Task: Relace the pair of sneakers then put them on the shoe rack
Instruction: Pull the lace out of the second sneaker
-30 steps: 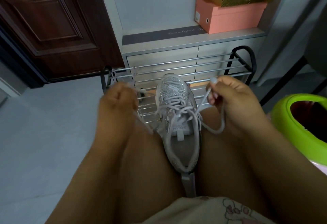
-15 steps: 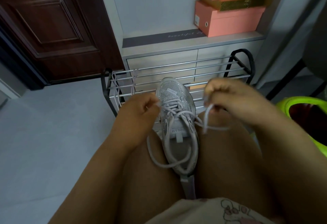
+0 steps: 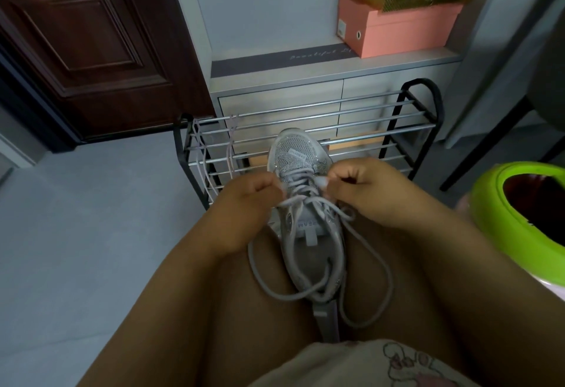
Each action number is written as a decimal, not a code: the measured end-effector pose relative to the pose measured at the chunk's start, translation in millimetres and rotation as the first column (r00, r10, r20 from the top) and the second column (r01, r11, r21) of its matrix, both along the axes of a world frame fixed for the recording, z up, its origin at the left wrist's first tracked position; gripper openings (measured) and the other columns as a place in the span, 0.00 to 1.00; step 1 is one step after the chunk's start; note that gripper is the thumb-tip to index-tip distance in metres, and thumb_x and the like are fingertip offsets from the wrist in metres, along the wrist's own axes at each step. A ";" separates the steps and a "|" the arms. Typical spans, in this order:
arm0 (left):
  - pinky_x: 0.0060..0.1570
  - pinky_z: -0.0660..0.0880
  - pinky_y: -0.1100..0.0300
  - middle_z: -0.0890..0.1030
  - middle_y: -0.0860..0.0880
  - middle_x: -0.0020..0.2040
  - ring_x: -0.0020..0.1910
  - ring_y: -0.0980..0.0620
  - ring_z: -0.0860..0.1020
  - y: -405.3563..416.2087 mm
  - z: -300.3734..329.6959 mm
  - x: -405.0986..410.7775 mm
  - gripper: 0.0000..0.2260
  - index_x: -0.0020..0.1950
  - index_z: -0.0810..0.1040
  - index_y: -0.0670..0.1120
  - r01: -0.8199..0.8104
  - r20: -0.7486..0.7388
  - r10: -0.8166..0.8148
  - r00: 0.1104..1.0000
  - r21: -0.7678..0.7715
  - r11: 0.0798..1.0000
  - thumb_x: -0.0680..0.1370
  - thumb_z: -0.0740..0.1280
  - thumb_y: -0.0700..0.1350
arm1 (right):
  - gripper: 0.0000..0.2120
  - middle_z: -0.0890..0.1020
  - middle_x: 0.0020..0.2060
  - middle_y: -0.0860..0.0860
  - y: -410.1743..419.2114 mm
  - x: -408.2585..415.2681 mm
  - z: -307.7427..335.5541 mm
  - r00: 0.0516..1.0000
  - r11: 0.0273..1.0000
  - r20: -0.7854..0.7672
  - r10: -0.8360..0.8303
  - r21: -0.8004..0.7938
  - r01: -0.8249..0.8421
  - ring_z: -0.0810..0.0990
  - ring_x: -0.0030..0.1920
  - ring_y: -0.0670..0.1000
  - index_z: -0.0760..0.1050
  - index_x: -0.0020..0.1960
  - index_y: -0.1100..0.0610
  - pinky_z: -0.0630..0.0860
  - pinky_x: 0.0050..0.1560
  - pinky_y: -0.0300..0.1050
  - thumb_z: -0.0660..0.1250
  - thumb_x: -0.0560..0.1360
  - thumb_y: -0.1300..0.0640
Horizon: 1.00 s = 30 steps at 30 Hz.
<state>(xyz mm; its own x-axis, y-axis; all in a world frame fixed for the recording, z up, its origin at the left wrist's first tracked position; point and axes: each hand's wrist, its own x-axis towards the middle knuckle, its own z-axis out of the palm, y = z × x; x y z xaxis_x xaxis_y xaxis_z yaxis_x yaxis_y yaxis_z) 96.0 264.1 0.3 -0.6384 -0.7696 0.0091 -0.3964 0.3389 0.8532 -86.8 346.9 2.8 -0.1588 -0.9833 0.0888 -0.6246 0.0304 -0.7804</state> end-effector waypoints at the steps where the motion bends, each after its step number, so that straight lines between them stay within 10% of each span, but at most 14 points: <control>1: 0.33 0.68 0.62 0.74 0.48 0.31 0.30 0.56 0.70 -2.1 -2.5 -1.2 0.14 0.34 0.75 0.46 -0.038 0.000 0.038 0.999 -0.016 0.999 0.79 0.63 0.45 | 0.14 0.75 0.29 0.53 -4.3 0.6 -1.8 0.999 0.999 0.015 -0.034 0.010 0.034 0.71 0.28 0.43 0.75 0.37 0.61 0.70 0.33 0.39 0.67 0.74 0.50; 16: 0.28 0.66 0.70 0.76 0.50 0.31 0.27 0.60 0.70 -7.6 -6.7 -19.7 0.10 0.37 0.78 0.44 0.054 0.195 -0.026 0.981 -0.142 0.988 0.78 0.66 0.44 | 0.10 0.81 0.39 0.56 -19.5 14.6 8.5 0.942 0.971 -0.332 0.035 0.233 0.046 0.78 0.41 0.52 0.79 0.42 0.59 0.72 0.39 0.45 0.67 0.73 0.52; 22: 0.33 0.67 0.65 0.75 0.47 0.34 0.32 0.57 0.70 -10.5 -3.3 -15.5 0.12 0.42 0.78 0.39 -0.004 0.078 -0.001 0.997 0.068 0.998 0.80 0.61 0.44 | 0.11 0.72 0.23 0.49 -21.6 7.5 -3.2 0.873 0.974 0.457 -0.168 0.211 0.077 0.68 0.25 0.44 0.73 0.34 0.60 0.65 0.26 0.35 0.60 0.74 0.67; 30: 0.39 0.73 0.62 0.79 0.50 0.35 0.34 0.57 0.75 -7.8 -11.0 -11.3 0.06 0.41 0.76 0.45 -0.052 -0.097 0.065 0.993 0.131 0.990 0.78 0.65 0.40 | 0.13 0.71 0.25 0.54 -22.3 3.1 -11.8 0.682 0.989 0.718 -0.136 0.136 0.054 0.62 0.21 0.45 0.70 0.38 0.57 0.57 0.22 0.35 0.58 0.72 0.73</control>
